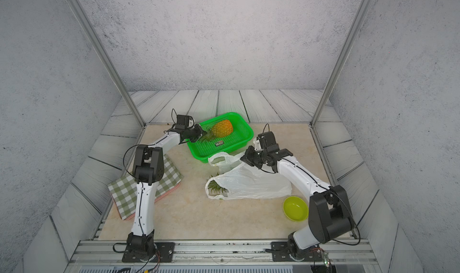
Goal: Place the pineapple into a plastic bag & tie a knot
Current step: Pick up the pineapple from the basket.
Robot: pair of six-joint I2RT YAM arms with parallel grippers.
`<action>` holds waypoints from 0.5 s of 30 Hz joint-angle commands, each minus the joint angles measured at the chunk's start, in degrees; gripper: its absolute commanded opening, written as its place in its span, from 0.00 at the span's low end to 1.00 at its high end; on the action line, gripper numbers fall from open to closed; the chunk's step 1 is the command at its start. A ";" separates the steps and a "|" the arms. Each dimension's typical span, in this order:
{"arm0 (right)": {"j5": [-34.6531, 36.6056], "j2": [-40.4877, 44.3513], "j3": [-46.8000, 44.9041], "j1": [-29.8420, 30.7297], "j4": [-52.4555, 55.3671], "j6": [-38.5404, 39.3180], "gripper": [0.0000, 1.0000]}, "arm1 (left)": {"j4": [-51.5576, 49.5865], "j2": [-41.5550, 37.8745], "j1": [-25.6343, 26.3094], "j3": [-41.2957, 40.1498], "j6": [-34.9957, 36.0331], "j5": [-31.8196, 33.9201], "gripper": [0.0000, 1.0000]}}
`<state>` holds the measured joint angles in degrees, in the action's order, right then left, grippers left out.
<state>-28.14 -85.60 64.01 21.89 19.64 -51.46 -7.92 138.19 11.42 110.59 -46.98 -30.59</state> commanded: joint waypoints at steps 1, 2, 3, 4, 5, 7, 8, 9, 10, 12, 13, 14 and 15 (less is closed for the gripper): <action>0.89 1.14 1.79 -0.27 1.61 1.23 0.00 | -1.04 -6.39 0.18 -1.79 0.74 -2.72 0.00; 1.02 1.14 2.12 -0.31 1.92 1.53 0.00 | -0.65 -8.40 0.20 -2.38 0.74 -2.97 0.00; 1.26 1.15 2.56 -0.27 2.35 1.92 0.00 | -0.08 -10.86 0.24 -3.16 0.77 -3.10 0.00; 1.38 1.08 3.00 -0.26 2.81 2.37 0.00 | 0.17 -13.16 0.26 -3.86 1.00 -3.17 0.00; 1.42 0.90 3.45 -0.28 3.39 2.82 0.00 | 0.27 -15.31 0.27 -4.55 1.28 -3.16 0.00; 1.77 0.75 4.35 -0.32 4.64 3.78 0.00 | -0.90 -19.78 0.27 -5.49 2.33 -3.02 0.00; 1.95 0.74 4.54 -0.31 4.87 4.07 0.00 | -1.78 -21.75 0.27 -5.85 2.78 -2.95 0.00; 2.12 0.77 4.76 -0.33 5.18 4.42 0.00 | -2.62 -24.05 0.27 -6.72 3.35 -2.89 0.00; 2.34 0.72 4.97 -0.28 5.56 4.69 0.00 | -3.46 -26.65 0.27 -7.74 3.97 -2.47 0.00; 2.56 0.71 5.29 -0.40 6.07 5.20 0.00 | -4.82 -31.83 0.27 -11.01 4.85 -1.46 0.00; 2.59 0.61 5.59 -0.27 6.43 5.42 0.00 | -5.68 -35.03 0.27 -13.07 5.36 -0.99 0.00; 2.67 0.66 5.69 -0.28 6.70 5.66 0.00 | -6.19 -37.91 0.27 -15.01 5.90 -0.49 0.00; 2.77 0.82 5.84 -0.32 6.92 5.92 0.00 | -6.61 -41.41 0.27 -17.78 6.41 0.15 0.00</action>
<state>-26.76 -85.60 68.25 21.85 24.27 -47.46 -14.83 104.09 11.55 96.16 -43.13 -30.30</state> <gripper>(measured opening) 0.042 0.055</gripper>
